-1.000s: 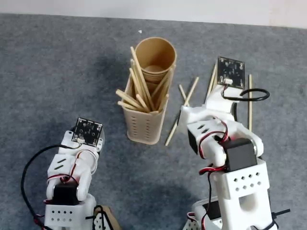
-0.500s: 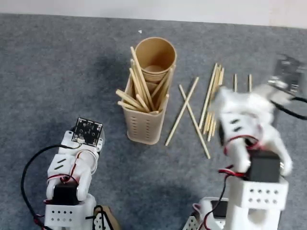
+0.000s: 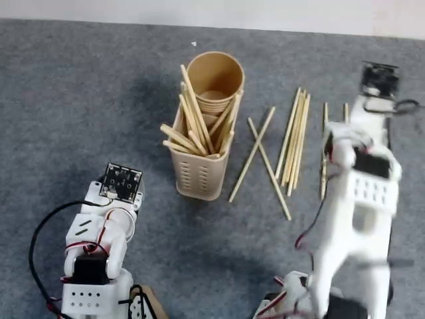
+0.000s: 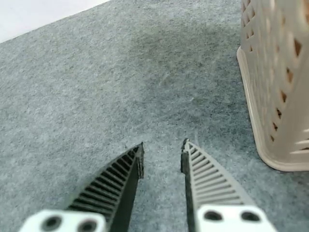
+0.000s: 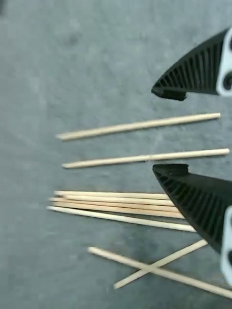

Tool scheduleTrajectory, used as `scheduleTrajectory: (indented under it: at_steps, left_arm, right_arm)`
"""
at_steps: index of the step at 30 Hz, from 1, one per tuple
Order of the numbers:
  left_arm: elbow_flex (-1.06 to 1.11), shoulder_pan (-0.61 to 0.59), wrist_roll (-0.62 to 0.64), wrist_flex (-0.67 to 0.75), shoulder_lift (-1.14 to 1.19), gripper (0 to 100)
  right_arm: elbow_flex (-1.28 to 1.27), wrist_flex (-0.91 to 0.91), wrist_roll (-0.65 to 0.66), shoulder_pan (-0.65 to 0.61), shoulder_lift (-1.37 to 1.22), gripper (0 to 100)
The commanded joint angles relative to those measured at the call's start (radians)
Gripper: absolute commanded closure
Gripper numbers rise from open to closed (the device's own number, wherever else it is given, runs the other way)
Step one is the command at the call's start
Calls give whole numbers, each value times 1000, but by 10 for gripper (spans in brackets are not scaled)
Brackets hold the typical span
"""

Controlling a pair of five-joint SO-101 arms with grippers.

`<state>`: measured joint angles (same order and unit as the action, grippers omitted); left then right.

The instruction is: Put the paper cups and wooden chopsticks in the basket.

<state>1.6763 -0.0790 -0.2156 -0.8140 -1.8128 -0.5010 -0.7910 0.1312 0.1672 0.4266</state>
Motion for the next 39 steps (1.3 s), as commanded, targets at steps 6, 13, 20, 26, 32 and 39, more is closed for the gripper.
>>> scheduleTrajectory:
  at_steps: [6,13,20,26,32,39]
  left_arm:
    - [18,15,-11,17,-2,839]
    - [18,15,-11,17,-2,839]
    - [18,15,-11,17,-2,839]
    - [18,15,-11,17,-2,839]
    - [18,15,-11,17,-2,839]
    - [18,15,-11,17,-2,839]
  right_arm:
    - [237,42,64,-45,-363,781]
    - [358,42,192,27,-650,781]
    - [475,44,190,61,-805,778]
    - [478,44,147,41,-816,732]
    - [478,44,161,38,-822,631]
    - [478,12,123,35,-814,631]
